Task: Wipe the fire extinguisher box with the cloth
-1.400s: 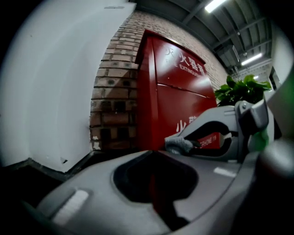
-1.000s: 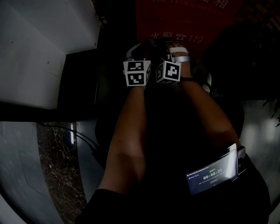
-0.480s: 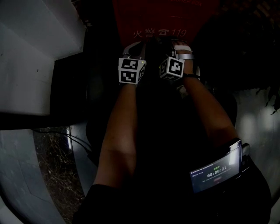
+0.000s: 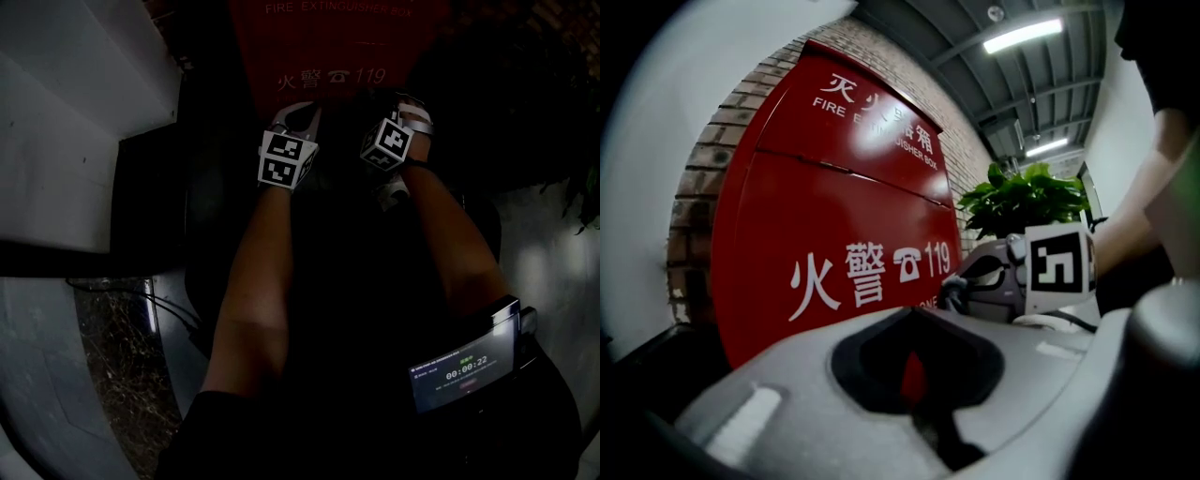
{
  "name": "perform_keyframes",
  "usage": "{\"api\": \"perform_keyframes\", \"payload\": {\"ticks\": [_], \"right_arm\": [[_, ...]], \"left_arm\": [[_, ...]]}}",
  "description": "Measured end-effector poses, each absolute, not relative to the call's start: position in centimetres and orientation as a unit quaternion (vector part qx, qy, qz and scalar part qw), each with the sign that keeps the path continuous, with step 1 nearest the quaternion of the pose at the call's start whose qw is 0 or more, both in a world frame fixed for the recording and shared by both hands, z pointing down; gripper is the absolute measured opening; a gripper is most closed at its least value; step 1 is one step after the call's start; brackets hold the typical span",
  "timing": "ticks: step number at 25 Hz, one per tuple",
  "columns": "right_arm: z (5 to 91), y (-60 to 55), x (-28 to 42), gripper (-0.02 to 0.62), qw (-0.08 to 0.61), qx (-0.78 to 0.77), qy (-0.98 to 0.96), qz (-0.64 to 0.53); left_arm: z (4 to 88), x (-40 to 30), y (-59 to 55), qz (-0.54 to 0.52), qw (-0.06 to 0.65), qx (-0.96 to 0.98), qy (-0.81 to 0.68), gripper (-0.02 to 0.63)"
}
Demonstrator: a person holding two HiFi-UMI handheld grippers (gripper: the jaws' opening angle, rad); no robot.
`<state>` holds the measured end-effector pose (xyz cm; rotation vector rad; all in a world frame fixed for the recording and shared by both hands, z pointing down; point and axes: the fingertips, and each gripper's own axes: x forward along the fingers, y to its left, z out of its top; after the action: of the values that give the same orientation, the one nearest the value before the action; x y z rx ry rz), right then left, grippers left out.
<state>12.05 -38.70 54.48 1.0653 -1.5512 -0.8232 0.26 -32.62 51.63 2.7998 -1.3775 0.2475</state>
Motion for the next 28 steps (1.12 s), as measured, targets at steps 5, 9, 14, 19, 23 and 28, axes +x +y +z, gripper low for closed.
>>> {"api": "perform_keyframes", "payload": {"ticks": [5,9,14,19,23,28], "right_arm": [[54.6,-39.1,15.0,0.041,0.529,0.478,-0.633,-0.303],[53.5,-38.5,13.8,0.043,0.502,0.488,-0.647,-0.304],[51.7,-35.8,4.5,0.043,0.435,0.429,-0.698,-0.373],[53.4,-33.6,-3.3,0.043,0.406,0.37,-0.724,-0.416],[55.9,-33.7,-6.6,0.043,0.408,0.342,-0.735,-0.42],[58.6,-34.2,-8.7,0.043,0.429,0.316,-0.725,-0.437]], "left_arm": [[51.3,-0.1,-32.0,0.069,0.018,0.894,-0.442,0.003],[50.2,-1.5,-31.7,0.046,0.021,0.884,-0.464,0.003],[50.9,-6.0,-32.0,0.055,0.045,0.847,-0.526,0.002],[52.4,-11.0,-32.2,0.033,0.115,0.792,-0.598,0.002],[54.0,-11.2,-32.5,0.068,0.122,0.785,-0.603,0.002],[57.0,-12.0,-32.9,0.133,0.133,0.773,-0.606,0.002]]}}
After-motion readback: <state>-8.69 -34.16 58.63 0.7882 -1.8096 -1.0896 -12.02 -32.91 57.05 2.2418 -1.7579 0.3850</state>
